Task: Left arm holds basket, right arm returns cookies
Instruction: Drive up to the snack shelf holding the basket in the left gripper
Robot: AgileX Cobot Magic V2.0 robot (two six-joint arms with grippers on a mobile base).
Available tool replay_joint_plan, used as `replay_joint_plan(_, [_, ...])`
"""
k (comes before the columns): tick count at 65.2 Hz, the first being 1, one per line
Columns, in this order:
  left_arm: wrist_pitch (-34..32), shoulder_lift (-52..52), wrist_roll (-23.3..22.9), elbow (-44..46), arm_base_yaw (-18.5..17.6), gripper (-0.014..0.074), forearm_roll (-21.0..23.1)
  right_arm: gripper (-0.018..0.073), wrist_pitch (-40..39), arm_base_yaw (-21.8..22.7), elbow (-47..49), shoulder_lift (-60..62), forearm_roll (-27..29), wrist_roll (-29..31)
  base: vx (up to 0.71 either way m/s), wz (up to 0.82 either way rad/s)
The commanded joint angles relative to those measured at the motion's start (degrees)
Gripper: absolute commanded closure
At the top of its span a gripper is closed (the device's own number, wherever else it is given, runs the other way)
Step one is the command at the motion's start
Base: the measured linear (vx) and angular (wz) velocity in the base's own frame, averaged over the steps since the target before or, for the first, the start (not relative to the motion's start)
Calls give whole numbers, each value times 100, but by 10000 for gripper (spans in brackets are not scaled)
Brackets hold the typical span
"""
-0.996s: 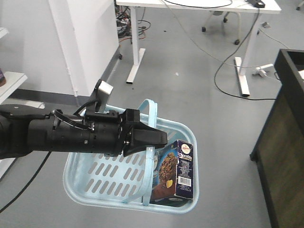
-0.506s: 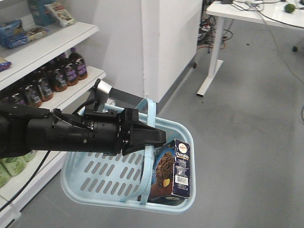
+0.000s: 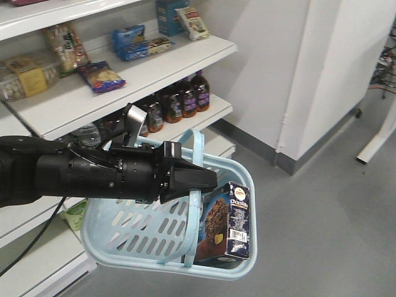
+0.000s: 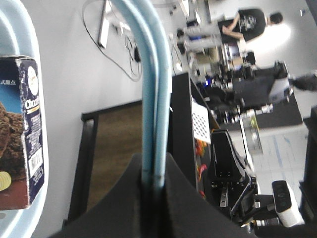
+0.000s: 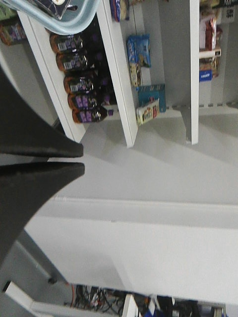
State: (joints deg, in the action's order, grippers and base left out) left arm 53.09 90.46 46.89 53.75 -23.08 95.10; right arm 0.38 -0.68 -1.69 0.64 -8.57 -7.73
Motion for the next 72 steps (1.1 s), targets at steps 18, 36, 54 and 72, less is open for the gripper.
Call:
replay_joint_plan(18, [332,-287,79,157,-23,602,685,570,-433,6,-97,74,-37,18,19,67])
replay_joint_plan(36, [332,-287,79,157,-23,602,685,570,-433,6,-97,74,-37,18,15,57])
replay_joint_plan(54, [333,-287,79,157,-23,602,678,570,-433,6,-97,74,-37,18,13,49])
replay_joint_plan(72, [313,-287,79,157,-23,602,685,570,-433,6,-97,74,-37,18,15,57])
